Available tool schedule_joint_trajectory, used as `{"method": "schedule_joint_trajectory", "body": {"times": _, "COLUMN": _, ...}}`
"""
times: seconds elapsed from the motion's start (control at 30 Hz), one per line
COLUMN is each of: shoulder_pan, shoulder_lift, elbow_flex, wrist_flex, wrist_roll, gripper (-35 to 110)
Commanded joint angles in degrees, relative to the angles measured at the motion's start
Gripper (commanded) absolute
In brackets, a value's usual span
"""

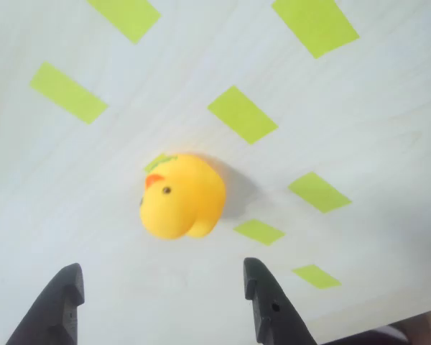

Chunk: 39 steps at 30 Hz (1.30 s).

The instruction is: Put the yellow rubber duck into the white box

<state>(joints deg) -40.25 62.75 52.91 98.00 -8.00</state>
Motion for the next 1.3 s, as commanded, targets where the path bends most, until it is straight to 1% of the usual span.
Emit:
{"method": "schedule_joint_trajectory", "body": {"times": 0.0, "shoulder_pan": -2.2, "shoulder_lift": -0.2, "elbow_flex": -1.2, "wrist_flex": 0.6, "wrist_roll": 0.6, "gripper": 32}}
{"method": "schedule_joint_trajectory", "body": {"times": 0.2, "shoulder_pan": -1.5, "shoulder_lift": -4.4, "elbow_flex": -1.2, "wrist_flex": 0.6, "wrist_roll": 1.4, "gripper": 32}}
{"method": "schedule_joint_trajectory", "body": {"times": 0.67, "shoulder_pan": -4.0, "shoulder_lift": -10.2, "elbow_flex": -6.5, "wrist_flex": 0.4, "wrist_roll": 2.5, "gripper": 31}}
{"method": "schedule_joint_trajectory", "body": {"times": 1.0, "shoulder_pan": -5.9, "shoulder_lift": -10.9, "elbow_flex": -12.3, "wrist_flex": 0.6, "wrist_roll": 2.8, "gripper": 32}}
{"method": "schedule_joint_trajectory", "body": {"times": 1.27, "shoulder_pan": -7.7, "shoulder_lift": -13.5, "elbow_flex": -12.2, "wrist_flex": 0.7, "wrist_roll": 3.3, "gripper": 31}}
